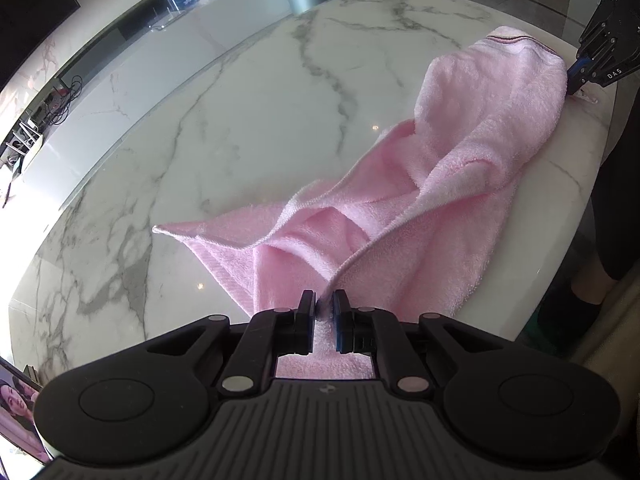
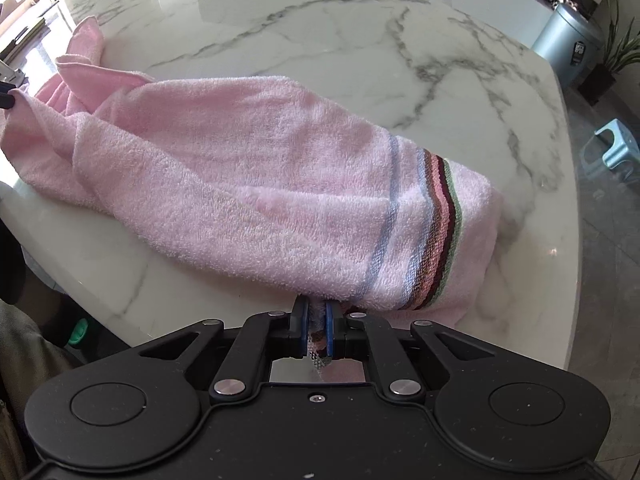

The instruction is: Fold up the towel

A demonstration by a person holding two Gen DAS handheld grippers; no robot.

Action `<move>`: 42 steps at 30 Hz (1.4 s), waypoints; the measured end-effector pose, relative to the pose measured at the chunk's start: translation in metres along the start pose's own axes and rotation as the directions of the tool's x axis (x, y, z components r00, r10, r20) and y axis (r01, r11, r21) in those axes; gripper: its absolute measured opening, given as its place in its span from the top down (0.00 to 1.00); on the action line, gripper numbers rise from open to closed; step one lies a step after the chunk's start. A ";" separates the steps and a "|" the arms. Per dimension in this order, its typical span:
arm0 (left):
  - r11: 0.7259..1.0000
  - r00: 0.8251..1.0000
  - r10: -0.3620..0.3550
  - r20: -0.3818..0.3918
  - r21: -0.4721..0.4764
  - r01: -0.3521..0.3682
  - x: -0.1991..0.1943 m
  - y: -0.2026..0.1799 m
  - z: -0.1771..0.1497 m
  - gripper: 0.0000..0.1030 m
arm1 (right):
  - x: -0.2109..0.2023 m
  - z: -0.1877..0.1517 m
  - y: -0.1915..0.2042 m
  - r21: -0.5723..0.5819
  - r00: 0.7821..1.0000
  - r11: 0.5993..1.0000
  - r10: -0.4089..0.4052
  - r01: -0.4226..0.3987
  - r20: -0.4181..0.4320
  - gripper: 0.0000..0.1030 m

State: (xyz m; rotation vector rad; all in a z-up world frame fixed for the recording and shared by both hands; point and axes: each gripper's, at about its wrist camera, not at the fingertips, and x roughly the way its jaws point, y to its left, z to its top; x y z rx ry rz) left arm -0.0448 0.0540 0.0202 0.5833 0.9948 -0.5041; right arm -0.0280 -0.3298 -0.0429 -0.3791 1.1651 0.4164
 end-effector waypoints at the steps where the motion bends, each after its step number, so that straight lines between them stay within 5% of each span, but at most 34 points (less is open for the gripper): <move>1: 1.000 1.000 0.005 0.003 -0.003 -0.005 0.000 -0.001 -0.001 0.93 | -0.003 0.000 -0.001 0.002 1.000 1.000 -0.003 0.003 0.006 0.94; 13: 0.994 0.993 0.097 0.062 -0.061 -0.093 -0.024 0.005 0.005 0.94 | -0.060 0.006 -0.005 0.013 0.990 0.998 -0.060 0.058 0.126 0.94; 23: 0.985 0.976 0.166 0.140 -0.080 -0.156 -0.052 0.007 0.018 0.96 | -0.103 0.015 0.005 -0.010 0.956 0.984 -0.171 0.178 0.238 0.96; 35: 0.958 0.929 0.286 0.235 -0.073 -0.277 -0.122 0.017 0.058 0.97 | -0.186 0.038 0.005 0.001 0.870 0.953 -0.276 0.302 0.408 0.97; 42: 0.932 0.881 0.357 0.310 -0.065 -0.355 -0.163 0.023 0.086 0.97 | -0.242 0.051 0.004 0.029 0.786 0.918 -0.354 0.395 0.506 0.97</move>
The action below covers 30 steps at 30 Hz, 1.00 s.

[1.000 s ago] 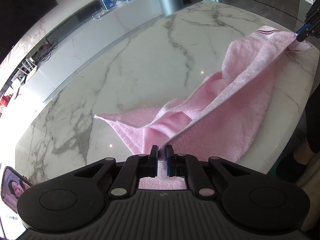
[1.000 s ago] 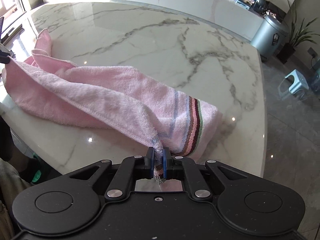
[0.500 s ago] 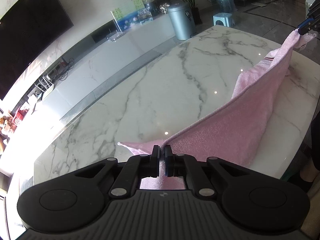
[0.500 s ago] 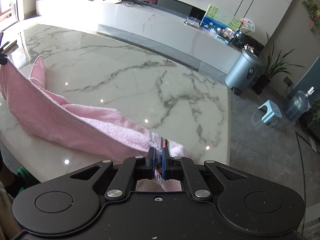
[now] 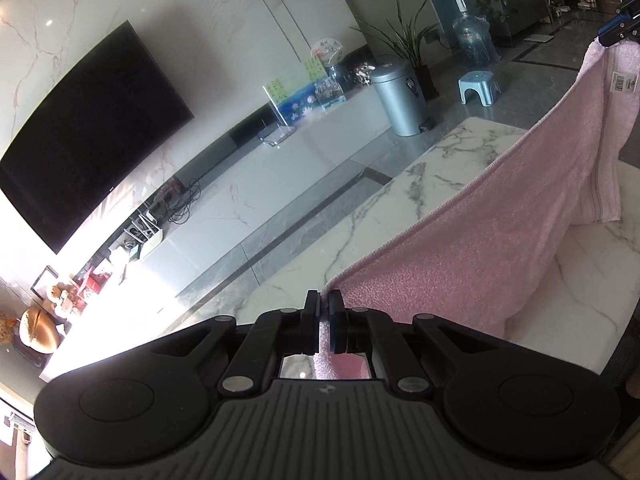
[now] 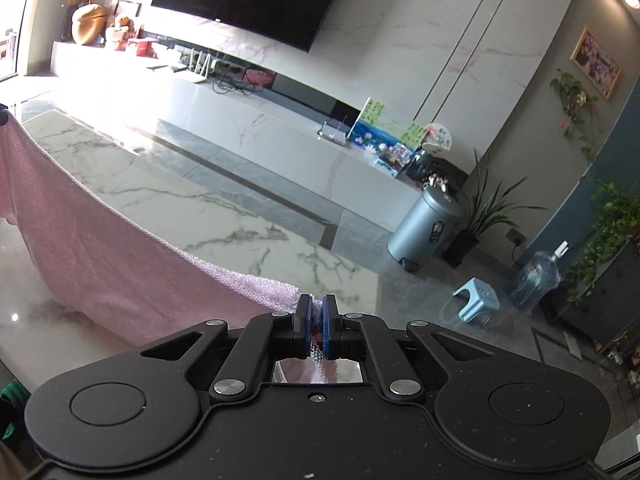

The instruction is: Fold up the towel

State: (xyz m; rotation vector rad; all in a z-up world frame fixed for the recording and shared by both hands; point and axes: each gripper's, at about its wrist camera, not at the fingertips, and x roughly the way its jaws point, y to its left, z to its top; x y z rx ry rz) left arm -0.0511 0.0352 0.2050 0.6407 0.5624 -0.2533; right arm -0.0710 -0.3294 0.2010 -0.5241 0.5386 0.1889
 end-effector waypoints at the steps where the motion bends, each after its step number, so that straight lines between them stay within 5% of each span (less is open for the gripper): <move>1: 1.000 1.000 0.013 0.006 0.009 -0.013 -0.001 0.002 0.005 0.97 | -0.003 0.006 -0.003 -0.002 1.000 1.000 -0.019 0.019 0.011 1.00; 6: 0.998 0.999 0.045 0.014 0.032 -0.045 0.010 0.004 0.028 0.97 | 0.000 0.031 -0.022 -0.009 0.995 0.996 -0.094 0.094 0.030 1.00; 14: 0.996 0.999 0.029 0.017 0.082 -0.031 0.018 -0.016 0.033 0.97 | 0.036 0.023 -0.014 -0.001 0.992 0.993 0.120 -0.120 -0.032 0.99; 22: 0.995 0.999 0.028 -0.024 0.102 -0.025 0.023 -0.018 0.024 0.97 | 0.094 -0.032 0.055 -0.039 0.907 0.923 0.368 -0.384 -0.207 0.94; 30: 0.994 0.997 0.002 -0.083 0.112 0.007 0.030 -0.017 0.005 0.97 | 0.133 -0.042 0.106 -0.051 0.825 0.848 0.497 -0.528 -0.267 0.78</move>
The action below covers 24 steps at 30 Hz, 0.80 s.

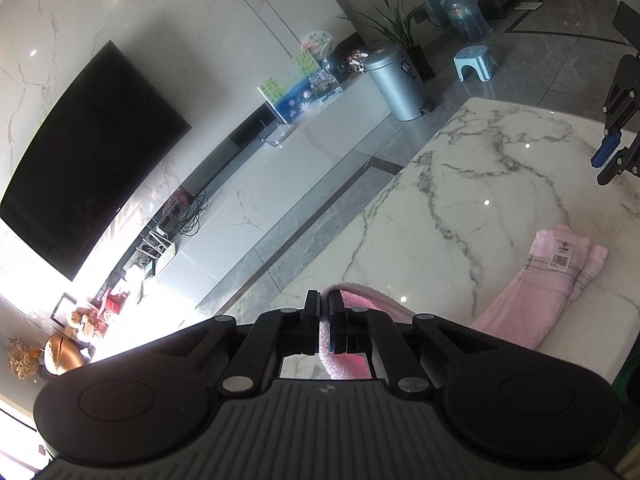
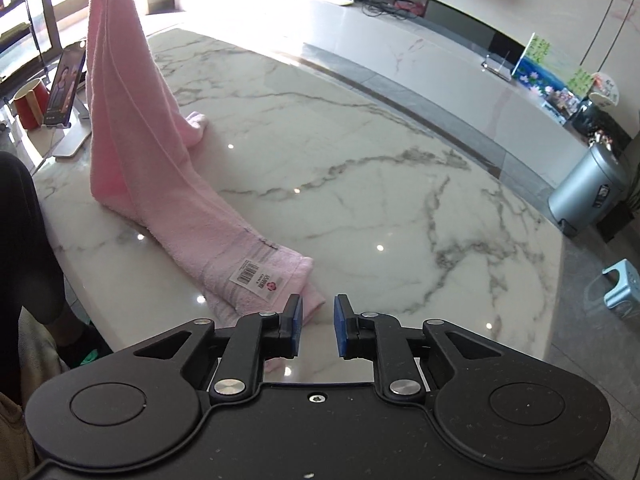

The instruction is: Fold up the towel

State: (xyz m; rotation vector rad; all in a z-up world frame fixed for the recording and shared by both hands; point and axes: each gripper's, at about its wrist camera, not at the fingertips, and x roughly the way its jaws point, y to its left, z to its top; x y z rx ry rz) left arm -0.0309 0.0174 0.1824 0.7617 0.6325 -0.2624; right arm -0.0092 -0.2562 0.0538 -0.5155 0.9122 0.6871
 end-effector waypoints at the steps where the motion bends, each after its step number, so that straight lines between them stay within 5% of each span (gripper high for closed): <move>1: 1.000 1.000 -0.006 -0.007 0.000 0.006 0.002 0.000 -0.002 0.97 | 0.005 0.002 0.002 -0.008 1.000 1.000 0.012 -0.012 -0.005 0.78; 14: 0.992 0.986 -0.115 -0.117 -0.073 0.107 0.060 0.005 -0.053 0.97 | 0.073 0.036 0.016 -0.108 0.990 0.989 0.086 -0.097 -0.108 0.78; 24: 0.980 0.968 -0.173 -0.179 -0.133 0.151 0.095 0.008 -0.088 0.97 | 0.116 0.051 0.029 -0.206 0.971 0.963 0.132 -0.174 -0.200 0.66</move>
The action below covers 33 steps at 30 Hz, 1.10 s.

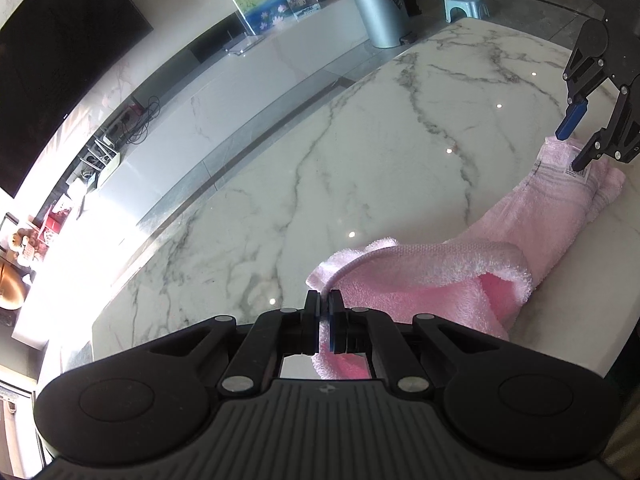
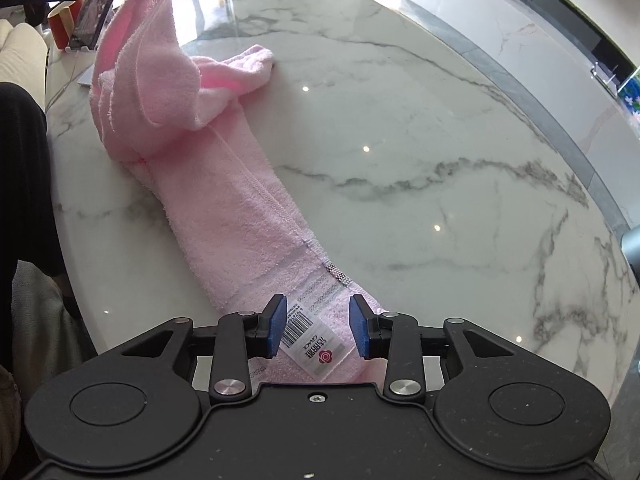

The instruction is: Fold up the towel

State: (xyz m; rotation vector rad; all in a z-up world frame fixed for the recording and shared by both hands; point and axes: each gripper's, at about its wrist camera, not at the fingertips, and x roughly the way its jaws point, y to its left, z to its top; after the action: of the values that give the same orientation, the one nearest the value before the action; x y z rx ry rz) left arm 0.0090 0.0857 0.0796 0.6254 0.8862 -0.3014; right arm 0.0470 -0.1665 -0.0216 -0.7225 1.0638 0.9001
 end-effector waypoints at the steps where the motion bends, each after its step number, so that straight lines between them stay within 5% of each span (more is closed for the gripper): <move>1: 1.000 1.000 -0.005 -0.004 -0.005 0.005 0.003 0.002 -0.002 0.97 | 0.004 0.002 -0.001 -0.006 1.000 1.000 0.006 -0.006 -0.007 0.65; 19: 0.997 0.997 -0.058 -0.049 -0.058 0.055 0.035 0.010 -0.025 0.97 | 0.054 0.030 -0.006 -0.112 0.990 0.989 0.082 -0.094 -0.112 0.59; 21: 0.997 0.997 -0.059 -0.051 -0.062 0.055 0.035 0.010 -0.027 0.97 | 0.053 0.029 -0.005 -0.114 0.991 0.989 0.079 -0.092 -0.110 0.64; 23: 0.996 0.997 -0.058 -0.052 -0.064 0.055 0.036 0.010 -0.027 0.97 | 0.051 0.026 -0.002 -0.120 0.991 0.989 0.079 -0.092 -0.106 0.85; 33: 0.996 0.998 -0.046 -0.051 -0.075 0.042 0.028 0.010 -0.029 0.97 | 0.024 0.014 0.013 -0.138 0.998 0.990 0.026 -0.034 -0.065 0.91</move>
State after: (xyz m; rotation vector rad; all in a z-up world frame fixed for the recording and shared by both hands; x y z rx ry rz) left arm 0.0124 0.1116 0.0479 0.5479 0.9581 -0.2916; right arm 0.0464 -0.1428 -0.0402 -0.8573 1.0778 0.9897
